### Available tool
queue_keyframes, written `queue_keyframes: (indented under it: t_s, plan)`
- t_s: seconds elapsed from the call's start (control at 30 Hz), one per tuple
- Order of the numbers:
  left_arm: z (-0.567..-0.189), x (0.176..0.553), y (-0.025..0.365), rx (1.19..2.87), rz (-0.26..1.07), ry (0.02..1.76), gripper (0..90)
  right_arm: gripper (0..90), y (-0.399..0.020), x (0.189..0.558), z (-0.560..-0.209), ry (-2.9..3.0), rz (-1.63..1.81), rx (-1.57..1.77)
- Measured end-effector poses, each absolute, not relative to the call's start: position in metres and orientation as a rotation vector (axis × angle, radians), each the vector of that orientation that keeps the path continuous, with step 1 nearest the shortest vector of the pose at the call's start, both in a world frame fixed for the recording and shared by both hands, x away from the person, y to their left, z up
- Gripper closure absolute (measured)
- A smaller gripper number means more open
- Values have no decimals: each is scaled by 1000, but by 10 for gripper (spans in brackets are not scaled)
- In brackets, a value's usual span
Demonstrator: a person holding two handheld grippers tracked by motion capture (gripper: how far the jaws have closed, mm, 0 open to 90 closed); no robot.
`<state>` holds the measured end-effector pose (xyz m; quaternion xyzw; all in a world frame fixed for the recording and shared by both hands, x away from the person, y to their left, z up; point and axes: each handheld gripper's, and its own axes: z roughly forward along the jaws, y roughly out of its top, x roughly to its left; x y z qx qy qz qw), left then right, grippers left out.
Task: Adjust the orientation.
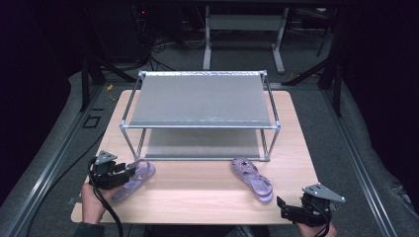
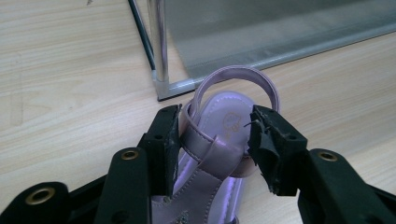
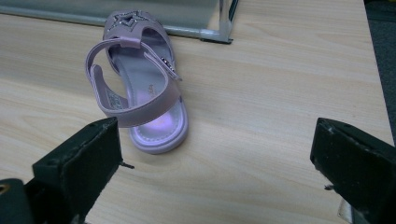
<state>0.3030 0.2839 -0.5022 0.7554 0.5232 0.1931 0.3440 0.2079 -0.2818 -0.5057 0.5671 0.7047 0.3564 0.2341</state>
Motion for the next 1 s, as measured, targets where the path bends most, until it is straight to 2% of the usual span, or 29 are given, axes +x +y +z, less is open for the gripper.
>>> queue_keyframes:
  t_s: [0.17, 0.43, 0.7, 0.8, 1.0]
  plan:
    - [-502, 300, 286, 1985, 441, 1314, 569, 17, -282, 208, -506, 1934, 974, 1557]
    - [-498, 291, 285, 2050, 431, 1273, 609, 20, -282, 209, -508, 1938, 961, 1557]
    - [-497, 287, 280, 2074, 447, 1273, 604, 20, -281, 209, -508, 1946, 965, 1557]
    - [-499, 292, 280, 2065, 458, 1310, 540, 20, -281, 209, -508, 1949, 972, 1560]
    - [-503, 299, 277, 2082, 432, 1304, 584, 21, -280, 209, -507, 1943, 987, 1551]
